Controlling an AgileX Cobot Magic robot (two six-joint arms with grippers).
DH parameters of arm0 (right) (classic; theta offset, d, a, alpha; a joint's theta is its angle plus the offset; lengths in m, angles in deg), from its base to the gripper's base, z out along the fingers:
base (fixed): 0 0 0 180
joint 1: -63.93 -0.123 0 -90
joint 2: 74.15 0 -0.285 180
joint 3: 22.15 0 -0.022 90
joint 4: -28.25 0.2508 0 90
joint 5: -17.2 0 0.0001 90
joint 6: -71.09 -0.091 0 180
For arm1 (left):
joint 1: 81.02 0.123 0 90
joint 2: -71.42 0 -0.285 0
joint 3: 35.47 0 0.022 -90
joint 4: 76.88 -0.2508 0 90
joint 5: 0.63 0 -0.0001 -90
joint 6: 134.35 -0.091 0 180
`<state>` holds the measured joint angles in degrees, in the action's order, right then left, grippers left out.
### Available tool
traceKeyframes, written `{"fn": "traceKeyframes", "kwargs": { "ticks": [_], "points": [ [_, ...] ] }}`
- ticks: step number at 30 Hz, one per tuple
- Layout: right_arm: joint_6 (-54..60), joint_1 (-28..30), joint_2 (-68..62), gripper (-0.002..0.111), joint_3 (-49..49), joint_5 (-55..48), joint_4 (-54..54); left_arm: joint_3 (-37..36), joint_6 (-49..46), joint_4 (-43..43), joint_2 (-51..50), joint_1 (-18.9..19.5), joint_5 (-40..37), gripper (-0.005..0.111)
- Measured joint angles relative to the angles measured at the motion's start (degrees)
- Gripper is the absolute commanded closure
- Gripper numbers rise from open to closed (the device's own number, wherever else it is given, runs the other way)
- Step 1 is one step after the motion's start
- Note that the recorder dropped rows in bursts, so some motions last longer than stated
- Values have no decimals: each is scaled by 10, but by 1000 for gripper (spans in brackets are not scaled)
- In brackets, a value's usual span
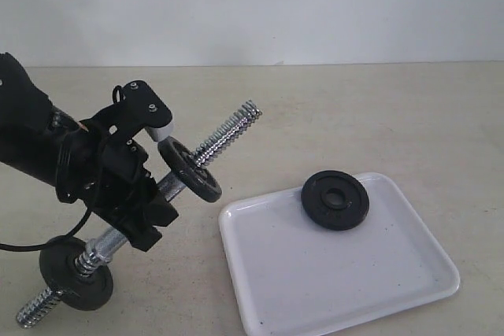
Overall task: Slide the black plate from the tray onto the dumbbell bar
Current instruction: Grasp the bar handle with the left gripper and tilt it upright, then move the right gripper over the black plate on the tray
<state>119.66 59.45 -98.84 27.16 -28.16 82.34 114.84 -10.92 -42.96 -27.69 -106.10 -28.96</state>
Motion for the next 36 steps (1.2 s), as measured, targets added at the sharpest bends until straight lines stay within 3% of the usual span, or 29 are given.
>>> {"fn": "traceKeyframes", "kwargs": {
  "ticks": [2,5,6,8,9,16,21,24,30,36],
  "points": [
    [0,0,0,104,0,0,1,0,0,0,0,0,-1,102],
    [0,0,0,87,0,8,0,0,0,0,0,0,-4,102],
    [-1,0,0,68,0,11,0,0,0,0,0,0,-6,102],
    [-12,0,-4,43,0,25,-1,0,0,0,0,0,-10,102],
    [-27,0,-14,40,0,38,-1,0,0,0,0,0,-11,102],
    [-45,0,-102,42,0,41,-7,0,0,0,0,0,-12,102],
    [-40,0,-207,64,-42,-44,-149,0,0,0,0,0,-12,102],
    [-61,0,-273,64,-57,-99,-222,0,1,0,0,0,-17,102],
    [-187,0,-366,64,-57,-151,-235,0,1,0,0,0,-24,102],
    [-206,-1,-428,64,-57,-167,-244,0,1,2,0,0,-24,102]
  ]
}}
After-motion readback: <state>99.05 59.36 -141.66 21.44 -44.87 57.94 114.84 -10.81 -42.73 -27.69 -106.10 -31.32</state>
